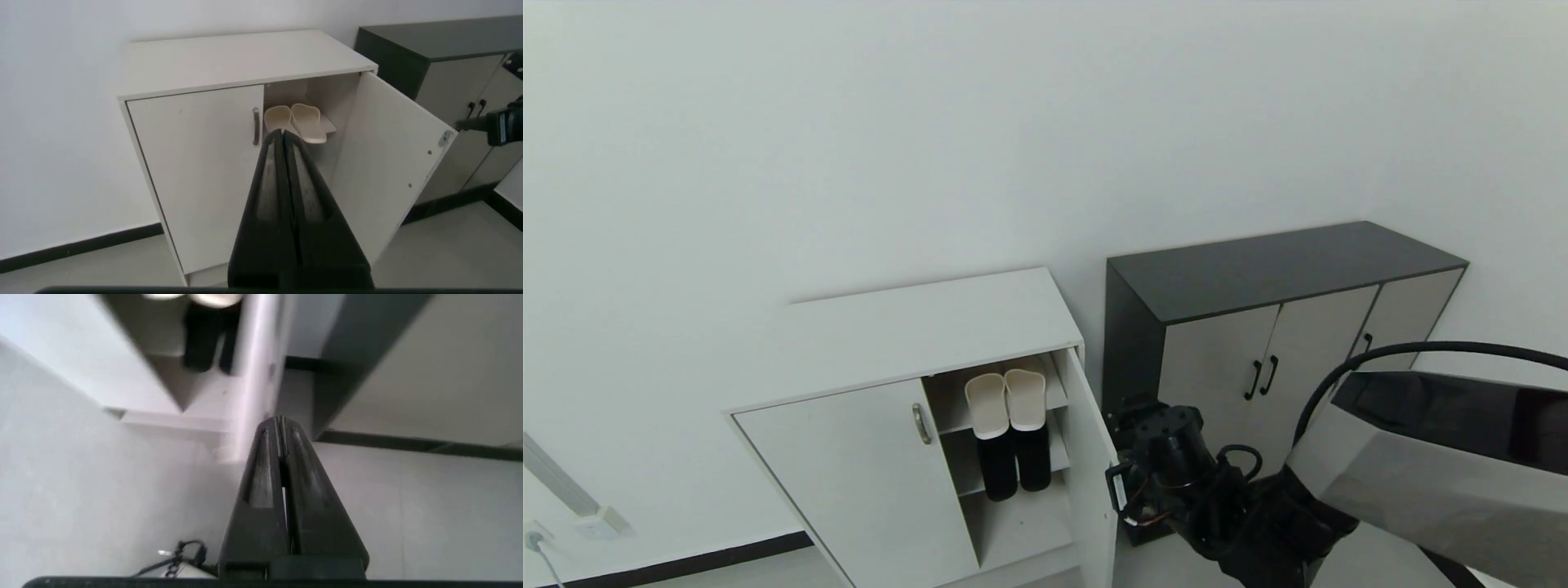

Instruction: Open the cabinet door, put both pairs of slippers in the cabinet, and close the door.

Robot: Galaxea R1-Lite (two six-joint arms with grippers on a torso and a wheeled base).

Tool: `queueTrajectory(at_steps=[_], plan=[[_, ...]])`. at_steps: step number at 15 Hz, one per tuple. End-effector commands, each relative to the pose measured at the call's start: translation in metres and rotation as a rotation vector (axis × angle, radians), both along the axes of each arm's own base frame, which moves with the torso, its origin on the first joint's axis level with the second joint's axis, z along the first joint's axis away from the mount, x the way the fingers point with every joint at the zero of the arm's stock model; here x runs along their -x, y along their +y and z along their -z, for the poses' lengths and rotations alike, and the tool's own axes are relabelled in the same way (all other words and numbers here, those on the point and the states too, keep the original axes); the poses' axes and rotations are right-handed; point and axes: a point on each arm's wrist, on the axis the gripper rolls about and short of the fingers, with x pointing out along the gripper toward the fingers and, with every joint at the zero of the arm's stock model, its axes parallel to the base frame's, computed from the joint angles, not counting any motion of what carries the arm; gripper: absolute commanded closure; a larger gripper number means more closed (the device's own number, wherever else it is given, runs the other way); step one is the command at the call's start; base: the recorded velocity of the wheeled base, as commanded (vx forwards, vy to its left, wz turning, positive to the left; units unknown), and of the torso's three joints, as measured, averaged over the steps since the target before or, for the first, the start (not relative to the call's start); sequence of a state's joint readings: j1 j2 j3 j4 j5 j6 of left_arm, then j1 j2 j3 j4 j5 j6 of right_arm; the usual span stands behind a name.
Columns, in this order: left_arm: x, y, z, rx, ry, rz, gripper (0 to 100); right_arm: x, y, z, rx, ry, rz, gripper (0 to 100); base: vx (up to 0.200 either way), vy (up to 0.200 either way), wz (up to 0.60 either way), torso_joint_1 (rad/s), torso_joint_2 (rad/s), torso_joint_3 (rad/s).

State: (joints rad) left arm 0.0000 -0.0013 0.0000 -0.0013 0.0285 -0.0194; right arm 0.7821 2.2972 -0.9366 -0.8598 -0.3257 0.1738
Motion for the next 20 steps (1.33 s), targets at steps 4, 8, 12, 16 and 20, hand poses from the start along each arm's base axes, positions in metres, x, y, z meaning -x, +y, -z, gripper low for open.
queueTrajectory(at_steps=[4,8,12,16,20], plan=[[0.0,0.0,0.0,0.001,0.001,-0.001,100,0.03,0.022,-0.017,-0.07,0.0,-0.082,100,0.0,0.0,0.0,0.0,0.0,0.0],[0.0,0.0,0.0,0.001,0.001,-0.001,100,0.055,0.012,-0.049,-0.122,-0.007,-0.171,100,0.0,0.0,0.0,0.0,0.0,0.0],[0.0,0.0,0.0,0.001,0.001,-0.001,100,0.058,0.009,-0.052,-0.104,-0.02,-0.179,100,0.0,0.0,0.0,0.0,0.0,0.0],[0.0,0.0,0.0,0.001,0.001,-0.001,100,0.06,0.007,-0.049,-0.09,-0.015,-0.188,100,0.0,0.0,0.45,0.002,0.0,0.003],[0.0,0.0,0.0,0.001,0.001,-0.001,100,0.059,0.002,-0.047,-0.106,0.004,-0.218,100,0.0,0.0,0.45,0.009,0.0,-0.002]])
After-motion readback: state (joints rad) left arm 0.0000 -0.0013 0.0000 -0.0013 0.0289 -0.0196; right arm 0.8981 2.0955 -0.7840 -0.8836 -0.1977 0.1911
